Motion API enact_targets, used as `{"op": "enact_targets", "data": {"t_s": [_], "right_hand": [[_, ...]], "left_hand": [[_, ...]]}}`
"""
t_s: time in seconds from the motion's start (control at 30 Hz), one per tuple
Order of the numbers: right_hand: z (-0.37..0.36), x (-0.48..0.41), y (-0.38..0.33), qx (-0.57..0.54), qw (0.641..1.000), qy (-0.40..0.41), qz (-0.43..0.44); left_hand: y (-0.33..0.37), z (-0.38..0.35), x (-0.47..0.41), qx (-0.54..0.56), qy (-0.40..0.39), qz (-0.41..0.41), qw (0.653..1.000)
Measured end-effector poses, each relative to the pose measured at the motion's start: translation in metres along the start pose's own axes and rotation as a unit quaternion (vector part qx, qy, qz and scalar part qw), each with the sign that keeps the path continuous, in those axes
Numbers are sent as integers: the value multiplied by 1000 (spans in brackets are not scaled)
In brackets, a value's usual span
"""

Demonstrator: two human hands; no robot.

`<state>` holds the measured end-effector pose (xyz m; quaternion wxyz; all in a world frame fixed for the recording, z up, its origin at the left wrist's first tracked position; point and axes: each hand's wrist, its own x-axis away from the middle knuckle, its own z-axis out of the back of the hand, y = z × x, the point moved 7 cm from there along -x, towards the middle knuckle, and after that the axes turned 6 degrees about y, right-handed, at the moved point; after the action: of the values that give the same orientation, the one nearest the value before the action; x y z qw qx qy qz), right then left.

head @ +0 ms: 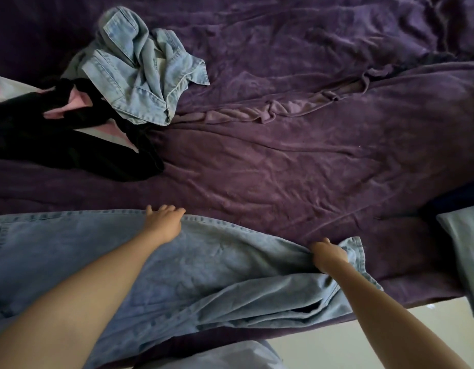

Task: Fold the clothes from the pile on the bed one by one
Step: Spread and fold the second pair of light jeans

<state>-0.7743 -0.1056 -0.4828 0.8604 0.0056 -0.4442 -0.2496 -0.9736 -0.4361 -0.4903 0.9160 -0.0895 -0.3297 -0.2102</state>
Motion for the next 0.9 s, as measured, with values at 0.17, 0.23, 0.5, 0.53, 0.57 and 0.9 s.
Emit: {"op": "enact_targets", "data": {"t_s": [0.17,0.23,0.5,0.53,0.57,0.9], "right_hand": [[49,-9,21,19,998,0,58],[78,-14,32,48,996,-17,69],[168,-37,39,-8,994,105,41],[175,-37,36,-45,989,137,30],[182,-36,33,-79,982,172,17],[211,-36,18,-313,901,301,-10]], "left_hand": [[-14,36,-5,135,93,21,986],[-21,55,-4,169,134,10,976],[-52,101,-3,204,251,55,945],[-55,104,-2,209,261,66,940],[-58,107,-1,216,274,75,934],[-77,125,12,220,382,151,885]]}}
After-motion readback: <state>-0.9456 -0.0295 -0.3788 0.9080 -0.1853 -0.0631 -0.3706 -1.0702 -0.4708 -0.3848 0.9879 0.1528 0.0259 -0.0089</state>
